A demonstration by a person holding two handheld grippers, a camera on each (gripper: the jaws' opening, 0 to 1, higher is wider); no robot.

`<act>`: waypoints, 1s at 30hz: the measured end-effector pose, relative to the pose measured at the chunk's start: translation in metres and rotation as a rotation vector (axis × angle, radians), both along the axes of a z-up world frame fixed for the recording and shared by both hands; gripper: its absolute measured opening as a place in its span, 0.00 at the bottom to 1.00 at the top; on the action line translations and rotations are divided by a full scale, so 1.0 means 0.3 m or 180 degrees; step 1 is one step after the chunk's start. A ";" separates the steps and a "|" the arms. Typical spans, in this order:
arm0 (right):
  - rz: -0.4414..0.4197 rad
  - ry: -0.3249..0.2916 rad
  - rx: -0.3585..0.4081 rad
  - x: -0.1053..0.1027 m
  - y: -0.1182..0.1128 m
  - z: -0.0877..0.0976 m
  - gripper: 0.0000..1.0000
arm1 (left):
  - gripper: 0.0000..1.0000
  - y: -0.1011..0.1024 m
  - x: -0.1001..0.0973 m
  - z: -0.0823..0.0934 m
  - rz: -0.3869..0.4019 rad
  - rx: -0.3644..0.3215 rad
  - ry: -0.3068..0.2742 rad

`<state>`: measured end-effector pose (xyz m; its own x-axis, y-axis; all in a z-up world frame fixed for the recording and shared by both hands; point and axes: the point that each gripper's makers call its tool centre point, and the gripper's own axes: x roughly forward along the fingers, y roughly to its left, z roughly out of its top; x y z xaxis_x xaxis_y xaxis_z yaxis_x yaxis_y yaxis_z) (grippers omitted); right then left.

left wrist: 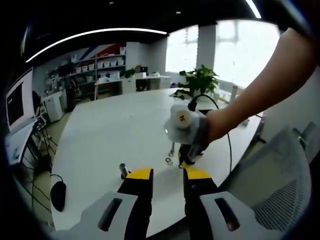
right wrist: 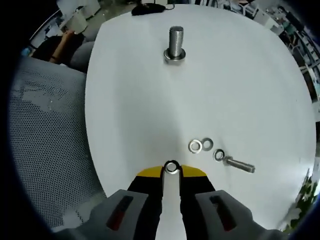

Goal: Place the washer onto the threaded stud by aligning its center hole with the stud, sliding it down to the base, and recovering from edge contact or off-axis alignment until the washer reaches the visible bottom stop.

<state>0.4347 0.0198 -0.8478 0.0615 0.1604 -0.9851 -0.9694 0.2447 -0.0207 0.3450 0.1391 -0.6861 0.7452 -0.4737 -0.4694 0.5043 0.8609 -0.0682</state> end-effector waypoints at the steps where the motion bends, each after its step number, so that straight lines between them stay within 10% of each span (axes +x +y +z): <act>1: -0.0029 -0.0015 0.0000 0.011 -0.011 0.008 0.13 | 0.22 0.000 -0.001 0.000 0.0001 0.0000 0.0000; 30: -0.0222 -0.0525 0.0133 0.242 -0.065 0.190 0.13 | 0.21 0.001 -0.003 0.000 0.0001 -0.0048 0.0015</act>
<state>0.5072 0.0005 -0.7907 0.2341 0.1908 -0.9533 -0.9343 0.3152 -0.1664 0.3441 0.1393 -0.6860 0.7432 -0.4806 -0.4655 0.5037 0.8598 -0.0836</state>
